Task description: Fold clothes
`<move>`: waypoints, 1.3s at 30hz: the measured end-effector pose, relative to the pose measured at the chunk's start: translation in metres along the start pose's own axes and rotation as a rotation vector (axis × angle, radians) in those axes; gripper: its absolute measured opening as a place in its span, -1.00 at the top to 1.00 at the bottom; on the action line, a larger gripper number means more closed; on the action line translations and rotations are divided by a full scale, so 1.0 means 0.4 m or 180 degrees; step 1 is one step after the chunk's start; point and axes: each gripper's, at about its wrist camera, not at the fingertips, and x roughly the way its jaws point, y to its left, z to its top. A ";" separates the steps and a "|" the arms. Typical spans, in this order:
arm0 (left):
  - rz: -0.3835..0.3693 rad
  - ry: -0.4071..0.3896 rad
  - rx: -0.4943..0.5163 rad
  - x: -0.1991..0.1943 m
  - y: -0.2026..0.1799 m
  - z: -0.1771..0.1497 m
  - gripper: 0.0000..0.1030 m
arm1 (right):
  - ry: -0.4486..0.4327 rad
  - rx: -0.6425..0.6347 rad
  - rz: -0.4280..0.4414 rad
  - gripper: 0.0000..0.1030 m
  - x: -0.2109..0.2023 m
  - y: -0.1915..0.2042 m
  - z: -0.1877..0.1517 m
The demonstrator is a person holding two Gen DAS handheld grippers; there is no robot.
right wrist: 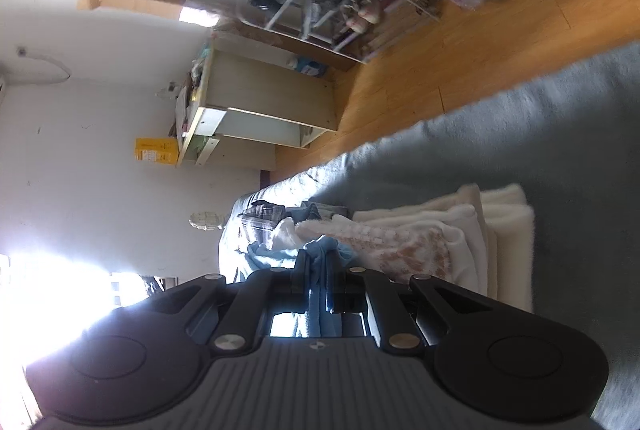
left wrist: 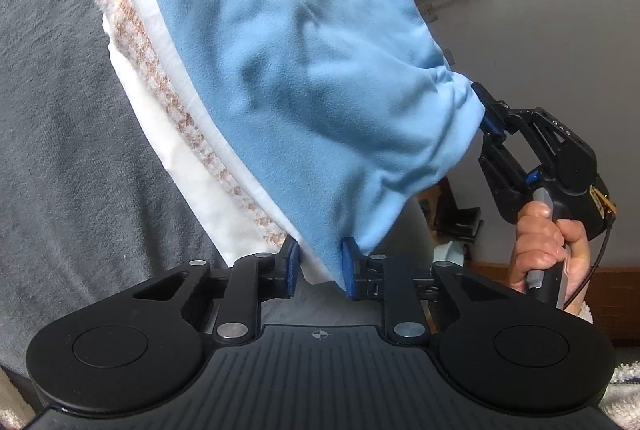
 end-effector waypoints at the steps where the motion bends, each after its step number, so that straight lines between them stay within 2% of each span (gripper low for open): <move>1: -0.0025 -0.0004 0.0026 -0.012 -0.005 0.004 0.73 | -0.0021 -0.0050 0.0017 0.87 -0.005 0.014 0.001; 4: -0.0088 0.0008 0.0127 -0.033 -0.017 0.013 0.75 | -0.0107 -0.0288 0.0065 0.88 -0.029 0.052 0.009; 6: -0.0100 0.0059 0.0111 -0.028 -0.014 0.017 0.75 | -0.0097 -0.0387 -0.0046 0.88 -0.025 0.050 0.014; 8: -0.0121 0.0129 0.0006 -0.020 -0.007 0.019 0.75 | -0.0072 -0.0331 -0.0153 0.88 -0.013 0.032 0.015; 11: -0.0198 0.0141 -0.0002 -0.021 -0.008 0.014 0.75 | -0.0119 -0.0228 -0.0134 0.89 -0.023 0.024 0.012; 13: -0.0199 0.0178 -0.0051 -0.019 -0.003 0.014 0.76 | -0.0113 -0.0302 -0.0222 0.89 -0.028 0.027 0.009; 17: -0.0182 0.0215 -0.0023 -0.004 0.008 0.013 0.76 | -0.0102 -0.0382 -0.0206 0.89 -0.040 0.038 0.010; 24: -0.0076 0.0342 0.0094 0.062 0.031 0.003 0.74 | -0.0087 -0.0205 -0.0513 0.89 0.000 -0.027 0.003; 26: -0.0037 0.0358 0.0179 0.071 0.029 0.004 0.66 | -0.0091 -0.0283 -0.0585 0.87 0.011 -0.031 -0.005; 28: 0.0025 0.0359 0.0303 0.077 0.022 0.004 0.59 | -0.0075 -0.0307 -0.0662 0.77 0.014 -0.034 -0.006; 29: 0.0040 0.0372 0.0336 0.071 0.027 0.007 0.50 | -0.0069 -0.0291 -0.0718 0.53 0.009 -0.036 -0.004; 31: 0.0059 0.0405 0.0386 0.055 0.039 0.012 0.39 | -0.0141 -0.0323 -0.0876 0.32 -0.014 -0.026 0.000; 32: 0.0085 0.0422 0.0419 0.047 0.039 0.015 0.33 | -0.0219 -0.0418 -0.0905 0.32 -0.034 -0.010 -0.002; 36: 0.0156 0.0302 0.0610 -0.021 0.041 0.032 0.33 | -0.0525 -0.1026 -0.0845 0.34 -0.112 0.090 -0.034; 39: 0.0192 0.0043 0.0847 -0.096 0.016 0.050 0.33 | -0.0403 -0.1802 -0.0690 0.38 -0.119 0.199 -0.098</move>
